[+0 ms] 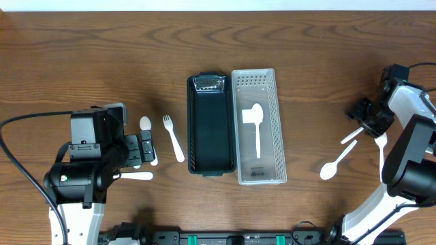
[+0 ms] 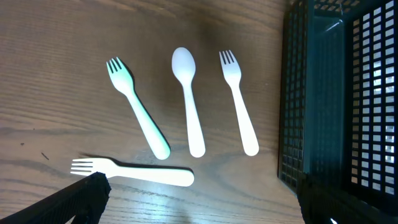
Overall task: Pack container
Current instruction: 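Place the second spoon into the white basket with the right gripper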
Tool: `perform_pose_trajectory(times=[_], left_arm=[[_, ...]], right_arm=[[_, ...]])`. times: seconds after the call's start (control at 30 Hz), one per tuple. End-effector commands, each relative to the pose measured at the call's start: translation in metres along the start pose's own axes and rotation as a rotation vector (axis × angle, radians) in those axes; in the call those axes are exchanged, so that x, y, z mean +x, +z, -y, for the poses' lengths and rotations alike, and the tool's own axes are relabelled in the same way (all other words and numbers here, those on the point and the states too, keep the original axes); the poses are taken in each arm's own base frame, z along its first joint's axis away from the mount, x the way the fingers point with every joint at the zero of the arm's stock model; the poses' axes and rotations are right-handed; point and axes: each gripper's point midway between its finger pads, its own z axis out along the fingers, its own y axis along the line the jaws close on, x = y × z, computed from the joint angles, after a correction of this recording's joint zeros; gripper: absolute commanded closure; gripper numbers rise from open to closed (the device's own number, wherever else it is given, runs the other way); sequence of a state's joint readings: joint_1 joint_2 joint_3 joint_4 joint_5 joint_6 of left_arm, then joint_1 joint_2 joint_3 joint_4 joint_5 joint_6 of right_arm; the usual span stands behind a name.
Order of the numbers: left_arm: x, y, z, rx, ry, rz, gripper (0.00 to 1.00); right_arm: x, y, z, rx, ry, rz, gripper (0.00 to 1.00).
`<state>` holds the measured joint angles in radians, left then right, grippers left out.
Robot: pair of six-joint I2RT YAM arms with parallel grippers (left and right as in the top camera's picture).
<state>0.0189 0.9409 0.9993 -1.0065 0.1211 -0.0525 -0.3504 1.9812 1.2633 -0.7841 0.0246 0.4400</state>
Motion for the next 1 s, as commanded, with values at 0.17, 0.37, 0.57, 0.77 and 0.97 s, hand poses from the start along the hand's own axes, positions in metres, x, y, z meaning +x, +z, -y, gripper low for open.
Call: perform_pose_trajectory(times=[0.17, 0.37, 0.57, 0.77, 0.97], left_arm=[[-0.005, -0.004, 0.0, 0.002, -0.008, 0.015, 0.02], [-0.005, -0.004, 0.0, 0.002, -0.008, 0.015, 0.02], [-0.005, -0.004, 0.0, 0.002, -0.008, 0.015, 0.02], [-0.005, -0.004, 0.0, 0.002, -0.008, 0.014, 0.02], [-0.005, -0.004, 0.0, 0.002, -0.008, 0.014, 0.02]], right_arm=[[0.012, 0.017, -0.002, -0.015, -0.003, -0.065, 0.69], [0.012, 0.017, -0.002, -0.015, -0.002, -0.065, 0.86], [0.012, 0.016, -0.003, -0.02, -0.01, -0.067, 0.99], [0.005, -0.012, -0.012, -0.063, -0.048, -0.007, 0.99], [0.005, -0.101, -0.048, -0.161, -0.206, 0.19, 0.99]])
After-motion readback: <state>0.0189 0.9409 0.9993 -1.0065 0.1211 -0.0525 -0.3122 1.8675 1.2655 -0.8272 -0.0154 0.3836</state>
